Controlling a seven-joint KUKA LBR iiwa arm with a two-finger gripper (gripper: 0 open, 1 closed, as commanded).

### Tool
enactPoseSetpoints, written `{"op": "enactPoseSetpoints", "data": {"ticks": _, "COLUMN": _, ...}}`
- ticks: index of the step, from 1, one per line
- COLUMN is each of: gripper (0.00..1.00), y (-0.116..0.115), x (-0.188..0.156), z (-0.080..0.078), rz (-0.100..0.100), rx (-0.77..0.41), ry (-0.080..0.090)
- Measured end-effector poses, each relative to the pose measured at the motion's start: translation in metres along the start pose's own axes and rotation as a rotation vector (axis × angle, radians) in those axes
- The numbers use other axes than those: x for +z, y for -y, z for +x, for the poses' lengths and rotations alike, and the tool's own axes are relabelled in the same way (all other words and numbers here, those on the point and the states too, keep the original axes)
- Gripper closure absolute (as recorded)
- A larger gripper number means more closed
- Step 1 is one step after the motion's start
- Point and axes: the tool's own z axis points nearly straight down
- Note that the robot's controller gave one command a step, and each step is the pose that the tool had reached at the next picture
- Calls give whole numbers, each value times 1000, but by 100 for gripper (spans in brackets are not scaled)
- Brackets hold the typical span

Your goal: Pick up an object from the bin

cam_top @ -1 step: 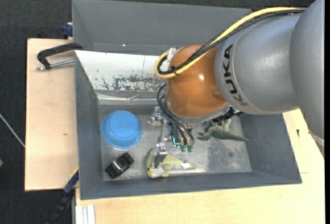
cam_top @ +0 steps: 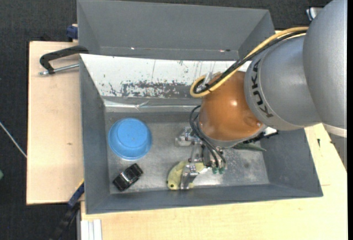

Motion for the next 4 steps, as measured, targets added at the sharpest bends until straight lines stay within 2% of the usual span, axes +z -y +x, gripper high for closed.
{"op": "enactPoseSetpoints", "data": {"ticks": 1, "gripper": 0, "y": 8, "x": -67, "z": 1, "rz": 1, "rx": 2, "ry": 11}}
{"op": "enactPoseSetpoints", "data": {"ticks": 2, "gripper": 0, "y": 18, "x": -4, "z": -9, "rz": 2, "rx": -193, "ry": 0}}
{"op": "enactPoseSetpoints", "data": {"ticks": 3, "gripper": 100, "y": 17, "x": -5, "z": -10, "rz": 1, "rx": -192, "ry": 4}}
{"op": "enactPoseSetpoints", "data": {"ticks": 4, "gripper": 100, "y": 19, "x": -119, "z": -1, "rz": 3, "rx": -491, "ry": 11}}
